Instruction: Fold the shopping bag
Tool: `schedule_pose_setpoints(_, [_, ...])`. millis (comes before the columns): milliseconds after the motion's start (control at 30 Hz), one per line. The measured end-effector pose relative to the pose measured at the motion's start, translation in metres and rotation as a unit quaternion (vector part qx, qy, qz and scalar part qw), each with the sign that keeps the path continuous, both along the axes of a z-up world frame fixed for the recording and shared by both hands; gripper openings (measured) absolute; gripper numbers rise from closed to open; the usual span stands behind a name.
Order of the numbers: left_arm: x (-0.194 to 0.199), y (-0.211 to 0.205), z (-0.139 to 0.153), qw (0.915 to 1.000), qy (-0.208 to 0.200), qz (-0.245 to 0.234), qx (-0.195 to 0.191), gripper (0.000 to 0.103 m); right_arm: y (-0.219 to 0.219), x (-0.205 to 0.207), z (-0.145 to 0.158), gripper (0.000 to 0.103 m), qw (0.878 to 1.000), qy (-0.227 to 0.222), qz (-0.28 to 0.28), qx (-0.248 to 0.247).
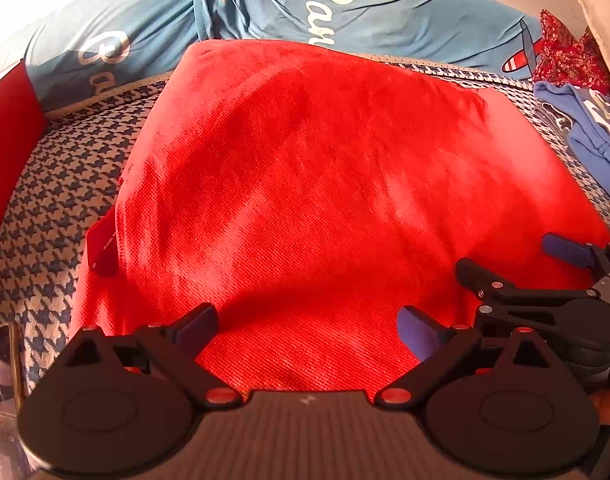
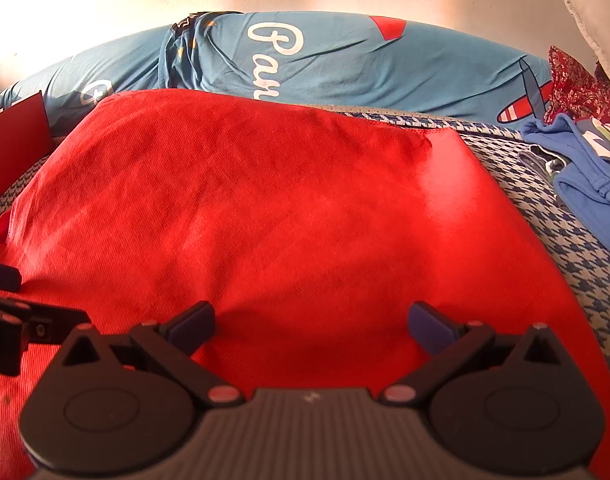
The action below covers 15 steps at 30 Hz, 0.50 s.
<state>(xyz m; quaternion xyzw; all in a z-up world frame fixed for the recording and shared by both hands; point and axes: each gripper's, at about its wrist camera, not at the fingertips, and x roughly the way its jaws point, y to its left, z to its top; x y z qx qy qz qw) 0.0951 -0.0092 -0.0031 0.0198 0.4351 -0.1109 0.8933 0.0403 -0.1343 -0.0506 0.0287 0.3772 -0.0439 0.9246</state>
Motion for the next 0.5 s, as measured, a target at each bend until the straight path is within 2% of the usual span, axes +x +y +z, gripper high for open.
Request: schedule_pose_setpoints(500, [-0.0005, -0.0013, -0.0002, 1.0, 0.0, 0.0, 0.004, 0.097, -0.0005, 0.0006, -0.0006, 0.103, 1.0, -0.001, -0.001, 0.0])
